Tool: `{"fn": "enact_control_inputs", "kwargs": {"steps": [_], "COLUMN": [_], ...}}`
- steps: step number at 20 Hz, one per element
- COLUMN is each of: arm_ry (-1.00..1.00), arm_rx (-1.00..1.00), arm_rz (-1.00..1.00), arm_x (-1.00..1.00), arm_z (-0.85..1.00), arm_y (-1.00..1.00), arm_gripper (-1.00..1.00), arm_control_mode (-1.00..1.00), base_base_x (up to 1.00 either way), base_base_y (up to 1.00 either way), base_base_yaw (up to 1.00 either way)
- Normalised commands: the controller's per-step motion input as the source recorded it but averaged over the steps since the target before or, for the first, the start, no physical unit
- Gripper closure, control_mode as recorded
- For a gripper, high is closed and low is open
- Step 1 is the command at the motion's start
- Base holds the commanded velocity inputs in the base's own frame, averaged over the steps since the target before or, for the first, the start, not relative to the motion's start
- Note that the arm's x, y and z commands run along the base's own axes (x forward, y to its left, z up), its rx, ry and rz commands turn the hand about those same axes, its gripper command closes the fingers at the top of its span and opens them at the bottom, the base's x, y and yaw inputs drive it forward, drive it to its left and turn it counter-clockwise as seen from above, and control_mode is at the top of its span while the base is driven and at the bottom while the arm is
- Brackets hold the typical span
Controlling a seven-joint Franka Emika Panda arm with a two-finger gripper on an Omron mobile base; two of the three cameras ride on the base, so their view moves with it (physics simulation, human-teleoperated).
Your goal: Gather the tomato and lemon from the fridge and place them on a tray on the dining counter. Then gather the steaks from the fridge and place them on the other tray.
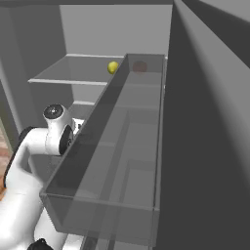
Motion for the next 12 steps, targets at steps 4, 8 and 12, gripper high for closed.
{"fn": "enact_control_inputs", "kwargs": {"steps": [4, 8, 12], "arm_ry": [0.03, 0.06, 0.08], "arm_rx": [0.05, 0.02, 0.00], "arm_rz": [0.00, 0.00, -0.02], "arm_x": [-0.80, -0.74, -0.74], "arm_z": [0.78, 0.78, 0.78], "arm_y": [-0.09, -0.10, -0.10], "arm_gripper": [1.00, 1.00, 1.00], "arm_control_mode": [-1.00, -1.00, -1.00], "base_base_x": [0.00, 0.00, 0.00], "base_base_y": [0.00, 0.00, 0.00], "base_base_yaw": [0.00, 0.00, 0.00]}}
